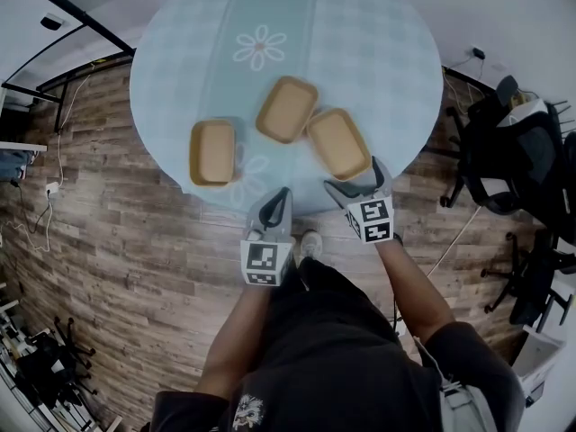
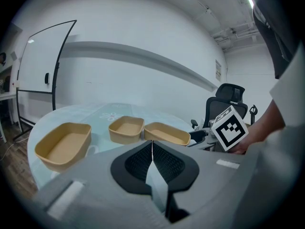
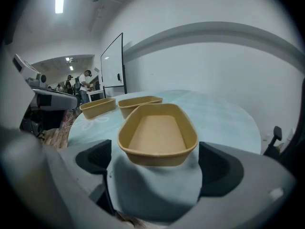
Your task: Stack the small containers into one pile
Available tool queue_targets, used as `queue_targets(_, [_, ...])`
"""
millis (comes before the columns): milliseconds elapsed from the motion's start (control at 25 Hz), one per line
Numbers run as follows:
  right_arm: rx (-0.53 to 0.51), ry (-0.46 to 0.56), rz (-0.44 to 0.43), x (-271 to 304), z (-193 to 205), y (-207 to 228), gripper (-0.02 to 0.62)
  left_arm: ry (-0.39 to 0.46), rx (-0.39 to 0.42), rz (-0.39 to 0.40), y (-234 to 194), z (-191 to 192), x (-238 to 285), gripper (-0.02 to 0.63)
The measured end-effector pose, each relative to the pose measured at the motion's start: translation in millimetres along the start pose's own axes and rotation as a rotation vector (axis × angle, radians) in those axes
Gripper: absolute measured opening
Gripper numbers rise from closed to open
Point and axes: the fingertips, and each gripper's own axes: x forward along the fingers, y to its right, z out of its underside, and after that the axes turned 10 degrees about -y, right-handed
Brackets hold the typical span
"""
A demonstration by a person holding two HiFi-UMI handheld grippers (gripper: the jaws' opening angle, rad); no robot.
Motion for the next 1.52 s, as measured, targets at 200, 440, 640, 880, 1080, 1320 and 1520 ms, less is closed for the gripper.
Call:
queue_targets(200, [0.010, -0.011, -0.011, 1.6, 0.0, 2.3, 0.560, -0.002, -0.007, -0.005, -3.1, 4.0, -0.2, 0.006])
queue_targets(440, [0.000, -0.024, 0.005, 5.3, -7.3, 2.5, 0.560, -0.003, -0.017, -0.005, -4.3, 4.0, -1.0, 0.006])
queue_targets(640, [0.000, -0.040, 0.001, 11.9, -12.0, 4.7, 0.560, -0.002, -0.014, -0.006, -3.6, 3.2, -2.4, 0.006])
queue_targets(880, [-0.001, -0.053, 0.015, 14.4, -15.9, 4.0, 0.558, -0.004, -0.014, -0.004, -5.5, 3.0, -5.2, 0.006])
queue_targets(1080, [-0.009, -0.046, 0.019, 12.8, -15.2, 5.2, 0.531, -0.007, -0.010, -0.007, -5.4, 5.5, -6.1, 0.006])
queue_targets(1320, [-0.008, -0.015, 0.036, 1.9, -21.2, 7.5, 0.515, -0.010, -0.007, -0.001, -2.7, 6.1, -7.6, 0.006])
queue_targets(1520, [0.017, 0.013, 0.052, -11.7, -21.9, 13.2, 0.506, -0.008, 0.008, 0.011, 4.6, 3.5, -8.6, 0.006])
